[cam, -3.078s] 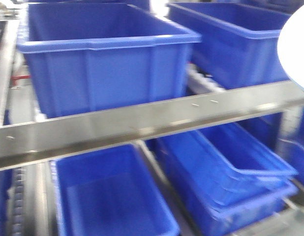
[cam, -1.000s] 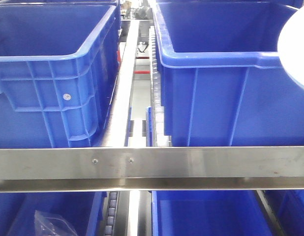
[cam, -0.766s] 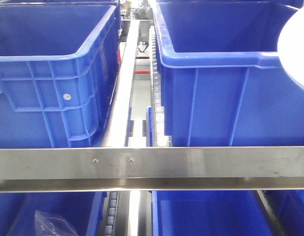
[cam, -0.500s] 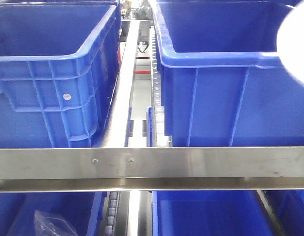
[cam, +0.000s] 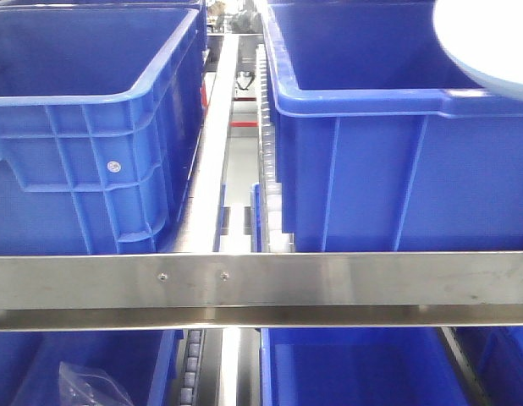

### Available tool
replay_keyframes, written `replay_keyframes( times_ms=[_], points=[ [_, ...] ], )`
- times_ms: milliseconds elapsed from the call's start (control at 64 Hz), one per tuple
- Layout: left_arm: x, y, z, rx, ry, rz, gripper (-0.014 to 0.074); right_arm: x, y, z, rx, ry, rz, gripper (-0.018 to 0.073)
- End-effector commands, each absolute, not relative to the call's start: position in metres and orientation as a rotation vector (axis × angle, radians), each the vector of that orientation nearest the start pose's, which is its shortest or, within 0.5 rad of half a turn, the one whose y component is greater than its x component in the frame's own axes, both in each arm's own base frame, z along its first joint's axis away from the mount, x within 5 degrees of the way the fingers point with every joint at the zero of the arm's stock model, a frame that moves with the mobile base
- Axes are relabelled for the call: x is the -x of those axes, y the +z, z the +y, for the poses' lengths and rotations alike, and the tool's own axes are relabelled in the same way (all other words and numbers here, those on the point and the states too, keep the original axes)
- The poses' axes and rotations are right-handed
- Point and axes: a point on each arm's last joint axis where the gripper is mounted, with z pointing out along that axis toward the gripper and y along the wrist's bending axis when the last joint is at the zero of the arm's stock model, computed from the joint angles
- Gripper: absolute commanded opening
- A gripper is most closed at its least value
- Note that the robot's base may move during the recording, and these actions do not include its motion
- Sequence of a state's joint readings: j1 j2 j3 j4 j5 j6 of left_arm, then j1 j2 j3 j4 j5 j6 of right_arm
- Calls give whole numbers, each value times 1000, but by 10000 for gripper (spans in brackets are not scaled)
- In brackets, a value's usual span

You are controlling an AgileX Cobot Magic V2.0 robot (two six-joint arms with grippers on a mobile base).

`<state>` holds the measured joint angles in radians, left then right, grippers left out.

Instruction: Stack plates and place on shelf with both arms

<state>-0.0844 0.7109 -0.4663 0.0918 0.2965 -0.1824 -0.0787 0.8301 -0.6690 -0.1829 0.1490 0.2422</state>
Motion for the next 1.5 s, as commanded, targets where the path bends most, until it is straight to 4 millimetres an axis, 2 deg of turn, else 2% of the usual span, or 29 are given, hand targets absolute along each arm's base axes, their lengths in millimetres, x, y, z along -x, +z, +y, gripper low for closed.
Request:
replay_keyframes(
  times_ms=[0, 109, 156, 234, 312, 359, 406, 594, 703, 766, 891, 938, 1047, 1203, 1297, 1484],
  points=[
    [-148, 296, -11, 26, -105, 1911, 87, -205, 378, -17, -115, -15, 1609, 25],
    [-148, 296, -11, 26, -105, 1911, 87, -238, 387, -18, -105, -6, 1596, 29],
    [-148, 296, -11, 26, -105, 1911, 87, -249, 390, -18, -101, -2, 1590, 63],
    [-148, 296, -11, 26, -105, 1911, 87, -268, 389, -17, -91, 9, 1589, 223],
    [-148, 296, -11, 26, -105, 1911, 87, -280, 388, -15, -77, 22, 1571, 463],
    [-148, 296, -11, 26, -105, 1911, 87, -285, 385, -14, -72, 28, 1561, 538],
    [-148, 296, -11, 26, -105, 1911, 87, -288, 383, -14, -71, 29, 1565, 564],
    [-148, 296, -11, 26, -105, 1911, 87, -283, 383, -14, -77, 23, 1589, 484],
    [-148, 296, -11, 26, -105, 1911, 87, -266, 387, -13, -77, 22, 1573, 394],
    [-148, 296, -11, 26, -105, 1911, 87, -252, 385, -13, -77, 21, 1567, 300],
    [-148, 296, -11, 26, -105, 1911, 87, -217, 371, -11, -80, 20, 1575, 4],
    [-148, 296, -11, 26, -105, 1911, 87, -202, 363, -10, -79, 20, 1574, 47],
    [-148, 296, -11, 26, -105, 1911, 87, -172, 343, -8, -79, 20, 1575, 23],
    [-148, 296, -11, 26, -105, 1911, 87, -144, 320, -6, -79, 20, 1569, 24],
    [-148, 296, -11, 26, -105, 1911, 87, -134, 315, -6, -78, 20, 1554, 24],
    [-148, 296, -11, 26, -105, 1911, 87, -133, 312, -6, -78, 20, 1561, 24]
  ],
)
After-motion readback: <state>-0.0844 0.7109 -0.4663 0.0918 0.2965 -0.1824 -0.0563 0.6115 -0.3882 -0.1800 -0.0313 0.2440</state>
